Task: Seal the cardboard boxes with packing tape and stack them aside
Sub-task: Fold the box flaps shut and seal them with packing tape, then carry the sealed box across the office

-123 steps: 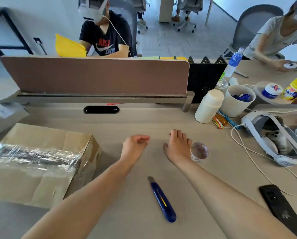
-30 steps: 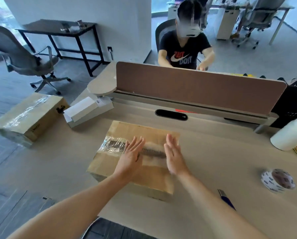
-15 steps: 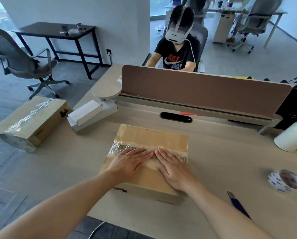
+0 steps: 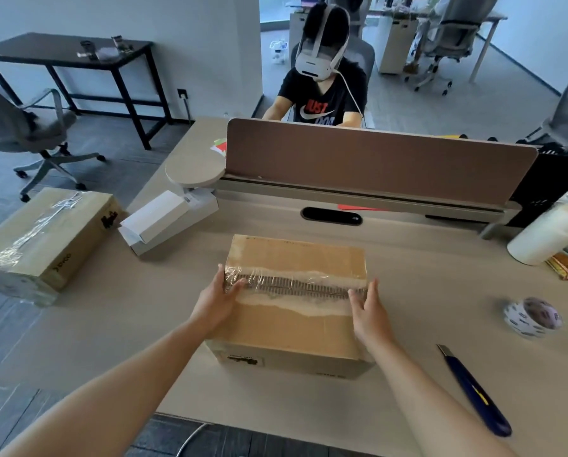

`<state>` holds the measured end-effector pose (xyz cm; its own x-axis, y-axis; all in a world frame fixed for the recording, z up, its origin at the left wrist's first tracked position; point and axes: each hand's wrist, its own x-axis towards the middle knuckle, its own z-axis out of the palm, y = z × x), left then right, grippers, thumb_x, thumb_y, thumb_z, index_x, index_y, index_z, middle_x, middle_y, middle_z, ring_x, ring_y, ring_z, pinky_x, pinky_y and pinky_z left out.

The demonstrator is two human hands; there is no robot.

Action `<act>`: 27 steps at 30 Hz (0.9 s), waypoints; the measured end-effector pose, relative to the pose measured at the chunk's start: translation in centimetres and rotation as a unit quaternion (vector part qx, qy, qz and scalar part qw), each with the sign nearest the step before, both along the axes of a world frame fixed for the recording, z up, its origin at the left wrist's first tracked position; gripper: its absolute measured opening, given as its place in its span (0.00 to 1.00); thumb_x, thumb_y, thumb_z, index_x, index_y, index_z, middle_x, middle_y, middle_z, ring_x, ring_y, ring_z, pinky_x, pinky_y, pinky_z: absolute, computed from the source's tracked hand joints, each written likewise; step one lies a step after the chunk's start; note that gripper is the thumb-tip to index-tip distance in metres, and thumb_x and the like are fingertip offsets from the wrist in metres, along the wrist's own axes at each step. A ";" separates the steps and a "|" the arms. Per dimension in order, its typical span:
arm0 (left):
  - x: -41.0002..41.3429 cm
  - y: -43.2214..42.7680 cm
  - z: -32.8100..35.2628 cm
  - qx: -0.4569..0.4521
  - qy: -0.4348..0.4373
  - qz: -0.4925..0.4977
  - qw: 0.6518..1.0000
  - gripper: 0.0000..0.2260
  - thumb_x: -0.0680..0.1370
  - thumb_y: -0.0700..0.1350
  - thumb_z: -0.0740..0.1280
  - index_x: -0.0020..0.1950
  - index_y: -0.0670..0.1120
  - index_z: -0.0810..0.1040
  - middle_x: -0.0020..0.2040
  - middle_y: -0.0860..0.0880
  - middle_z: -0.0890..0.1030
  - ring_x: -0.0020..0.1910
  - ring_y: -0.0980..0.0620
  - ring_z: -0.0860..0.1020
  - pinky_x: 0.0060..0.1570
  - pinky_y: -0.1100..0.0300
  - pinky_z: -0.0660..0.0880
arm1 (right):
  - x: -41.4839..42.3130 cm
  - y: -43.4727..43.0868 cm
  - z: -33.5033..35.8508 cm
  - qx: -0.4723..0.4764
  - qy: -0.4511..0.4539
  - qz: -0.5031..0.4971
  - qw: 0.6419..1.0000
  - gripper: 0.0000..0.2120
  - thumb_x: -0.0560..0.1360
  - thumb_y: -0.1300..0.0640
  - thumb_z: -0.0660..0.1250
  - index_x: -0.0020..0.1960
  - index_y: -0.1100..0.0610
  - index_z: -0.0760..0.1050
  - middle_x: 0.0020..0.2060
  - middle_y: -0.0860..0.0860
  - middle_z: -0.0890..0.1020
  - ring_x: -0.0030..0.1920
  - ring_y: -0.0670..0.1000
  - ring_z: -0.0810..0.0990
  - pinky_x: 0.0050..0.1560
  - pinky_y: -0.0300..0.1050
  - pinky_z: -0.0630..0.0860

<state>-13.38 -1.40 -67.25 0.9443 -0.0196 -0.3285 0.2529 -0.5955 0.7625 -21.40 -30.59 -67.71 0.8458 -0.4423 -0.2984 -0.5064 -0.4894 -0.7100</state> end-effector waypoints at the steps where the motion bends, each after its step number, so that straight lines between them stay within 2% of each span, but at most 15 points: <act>1: 0.2 0.1 -0.1 -0.003 -0.001 -0.003 1.000 0.24 0.81 0.56 0.64 0.76 0.52 0.66 0.62 0.52 0.79 0.65 0.46 0.76 0.53 0.58 0.69 | 0.3 -0.1 -0.1 -0.004 0.019 -0.021 1.000 0.29 0.83 0.46 0.54 0.78 0.60 0.55 0.74 0.58 0.67 0.70 0.59 0.70 0.65 0.47 0.67; 3: 0.6 0.3 0.1 0.008 -0.009 -0.014 1.000 0.18 0.81 0.56 0.64 0.69 0.52 0.74 0.57 0.52 0.81 0.58 0.48 0.79 0.50 0.58 0.70 | 0.9 0.0 0.0 -0.016 0.034 -0.037 0.999 0.20 0.83 0.47 0.53 0.64 0.63 0.70 0.62 0.62 0.78 0.61 0.62 0.76 0.54 0.49 0.70; 4: 0.7 0.3 0.2 0.012 -0.007 -0.016 1.000 0.16 0.81 0.56 0.64 0.67 0.52 0.75 0.57 0.52 0.82 0.56 0.49 0.79 0.49 0.58 0.70 | 1.1 0.0 0.1 -0.022 0.039 -0.036 0.998 0.17 0.83 0.48 0.53 0.56 0.62 0.70 0.57 0.62 0.79 0.57 0.63 0.77 0.49 0.49 0.69; 6: 0.6 0.2 0.5 0.014 0.003 -0.010 1.000 0.16 0.81 0.56 0.64 0.66 0.51 0.76 0.57 0.52 0.82 0.53 0.51 0.78 0.49 0.58 0.71 | 1.4 0.1 0.4 -0.040 0.048 -0.030 0.998 0.13 0.84 0.50 0.52 0.50 0.59 0.67 0.54 0.62 0.79 0.55 0.63 0.77 0.44 0.48 0.66; 9: 0.1 -0.2 1.0 0.014 0.005 0.017 1.000 0.17 0.81 0.55 0.65 0.66 0.48 0.73 0.57 0.50 0.80 0.52 0.51 0.76 0.49 0.58 0.70 | 1.5 0.4 0.8 -0.061 0.049 -0.021 0.997 0.11 0.84 0.50 0.52 0.50 0.58 0.65 0.53 0.63 0.79 0.54 0.64 0.77 0.44 0.48 0.66; 14: -1.4 1.0 2.4 0.020 -0.005 0.080 0.997 0.14 0.80 0.53 0.67 0.62 0.47 0.76 0.52 0.51 0.81 0.47 0.53 0.78 0.38 0.63 0.70 | 2.5 1.5 2.0 -0.056 0.062 0.024 0.996 0.14 0.84 0.50 0.52 0.56 0.61 0.68 0.56 0.62 0.78 0.57 0.63 0.77 0.47 0.48 0.67; 18: -3.5 4.0 4.4 0.004 -0.015 0.151 0.988 0.13 0.80 0.52 0.66 0.62 0.48 0.75 0.51 0.52 0.78 0.48 0.52 0.77 0.45 0.59 0.71 | 4.8 4.5 4.2 -0.056 0.055 0.099 0.992 0.16 0.84 0.48 0.51 0.59 0.59 0.67 0.56 0.59 0.78 0.56 0.61 0.77 0.49 0.48 0.69; 23: -6.7 9.5 6.9 -0.039 -0.038 0.275 0.960 0.08 0.79 0.50 0.68 0.57 0.49 0.78 0.49 0.52 0.81 0.43 0.57 0.78 0.35 0.63 0.70 | 7.2 10.5 6.6 -0.040 0.003 0.196 0.980 0.17 0.83 0.49 0.52 0.62 0.60 0.68 0.57 0.59 0.78 0.58 0.61 0.77 0.54 0.50 0.71; 27: -11.2 15.0 8.4 -0.048 -0.059 0.365 0.928 0.07 0.79 0.48 0.69 0.55 0.48 0.78 0.46 0.51 0.81 0.42 0.55 0.79 0.35 0.63 0.70 | 7.4 17.3 8.1 -0.019 -0.025 0.276 0.961 0.16 0.83 0.49 0.53 0.60 0.60 0.69 0.56 0.59 0.79 0.58 0.61 0.76 0.51 0.48 0.68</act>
